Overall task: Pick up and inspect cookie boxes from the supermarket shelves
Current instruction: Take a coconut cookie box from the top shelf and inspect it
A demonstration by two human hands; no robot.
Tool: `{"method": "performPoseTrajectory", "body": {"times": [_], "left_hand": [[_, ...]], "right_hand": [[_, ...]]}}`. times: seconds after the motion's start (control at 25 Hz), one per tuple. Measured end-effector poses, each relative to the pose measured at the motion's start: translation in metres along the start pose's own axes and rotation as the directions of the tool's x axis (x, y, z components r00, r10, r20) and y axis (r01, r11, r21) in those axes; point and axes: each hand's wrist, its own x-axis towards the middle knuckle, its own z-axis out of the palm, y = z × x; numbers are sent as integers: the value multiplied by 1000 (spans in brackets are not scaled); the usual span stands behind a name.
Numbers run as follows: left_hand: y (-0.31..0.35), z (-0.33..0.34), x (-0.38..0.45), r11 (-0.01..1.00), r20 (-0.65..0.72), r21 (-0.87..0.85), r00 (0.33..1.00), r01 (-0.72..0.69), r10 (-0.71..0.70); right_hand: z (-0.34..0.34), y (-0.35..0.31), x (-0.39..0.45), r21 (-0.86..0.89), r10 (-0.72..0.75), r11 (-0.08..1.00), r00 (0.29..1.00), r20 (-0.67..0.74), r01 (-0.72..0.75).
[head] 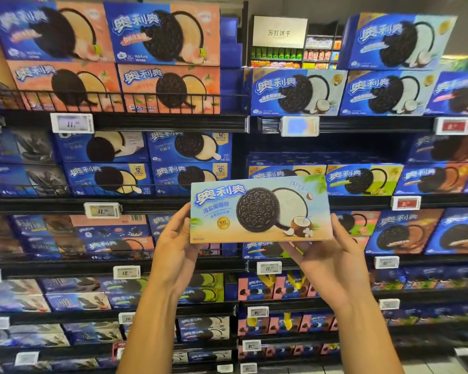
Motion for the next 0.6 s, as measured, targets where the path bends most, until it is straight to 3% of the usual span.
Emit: {"method": "performPoseTrajectory", "body": {"times": [0.16,0.28,0.36,0.44,0.6], "left_hand": [[0,12,3,990,-58,140,998,-8,16],[8,29,0,906,-156,395,961,-153,230],[17,46,-6,859,-62,441,947,-258,316],[24,67,-12,838,101,446,948,-314,302],[25,100,-16,813,303,520,946,-263,112]], "right_hand": [[4,-3,0,-16,-43,999,998,-44,42],[10,-9,-2,-90,-155,985,986,-59,149],[15,-13,-2,-189,-229,957,973,-30,220],[20,-17,-2,-266,-276,928,961,-22,260],[33,-22,-1,-387,-396,850,918,-23,357]]}}
